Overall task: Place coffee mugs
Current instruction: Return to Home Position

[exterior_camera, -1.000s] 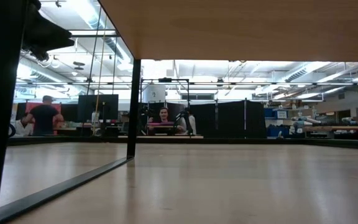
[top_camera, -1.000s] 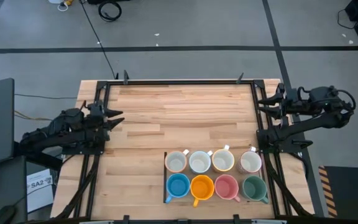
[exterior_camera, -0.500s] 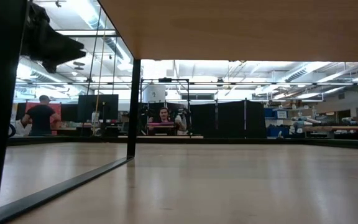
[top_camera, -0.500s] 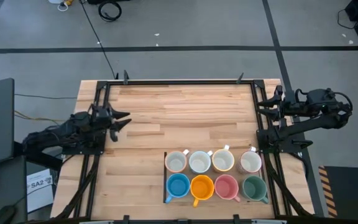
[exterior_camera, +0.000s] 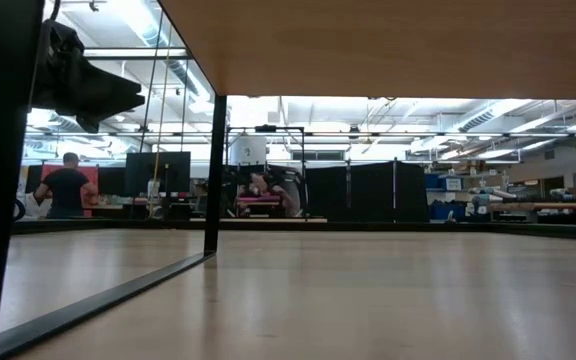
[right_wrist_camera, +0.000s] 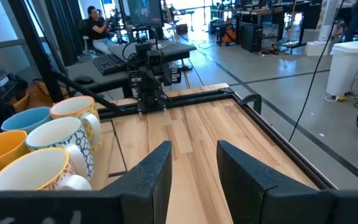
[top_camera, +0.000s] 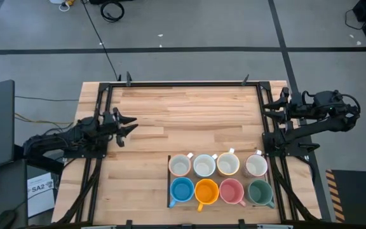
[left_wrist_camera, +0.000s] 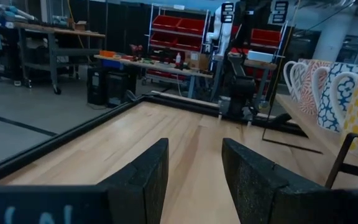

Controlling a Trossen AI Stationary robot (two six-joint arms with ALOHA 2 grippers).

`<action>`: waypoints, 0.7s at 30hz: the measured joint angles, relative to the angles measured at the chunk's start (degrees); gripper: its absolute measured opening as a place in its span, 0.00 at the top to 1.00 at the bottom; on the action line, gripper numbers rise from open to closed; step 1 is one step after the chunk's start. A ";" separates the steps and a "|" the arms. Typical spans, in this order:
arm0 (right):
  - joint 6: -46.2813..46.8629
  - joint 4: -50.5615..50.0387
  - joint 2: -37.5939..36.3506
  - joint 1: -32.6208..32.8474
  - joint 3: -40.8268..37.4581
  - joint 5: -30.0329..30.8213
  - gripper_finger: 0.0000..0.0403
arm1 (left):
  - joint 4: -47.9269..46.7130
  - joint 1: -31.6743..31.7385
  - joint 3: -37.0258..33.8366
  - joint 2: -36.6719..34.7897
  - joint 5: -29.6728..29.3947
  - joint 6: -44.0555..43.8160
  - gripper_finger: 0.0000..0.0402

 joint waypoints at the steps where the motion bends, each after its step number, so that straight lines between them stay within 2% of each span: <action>1: 0.00 0.01 0.00 0.00 0.00 0.01 0.67 | 0.04 0.00 0.00 -0.02 -0.03 -0.02 0.61; 8: -0.32 0.14 0.02 0.00 -0.08 -0.19 0.67 | -0.31 0.01 0.00 0.00 -0.02 0.00 0.61; 11: -0.51 1.43 0.02 0.00 -1.13 -2.36 0.67 | -0.40 0.00 0.00 0.00 -0.02 -0.04 0.61; 15: -1.03 2.51 0.02 0.02 -3.54 -4.79 0.67 | -0.30 0.00 -0.02 -0.02 -0.10 -0.01 0.61; 21: -1.84 4.88 -0.03 0.01 -8.10 -3.90 0.67 | -0.20 0.00 -0.04 -0.02 -0.22 0.00 0.61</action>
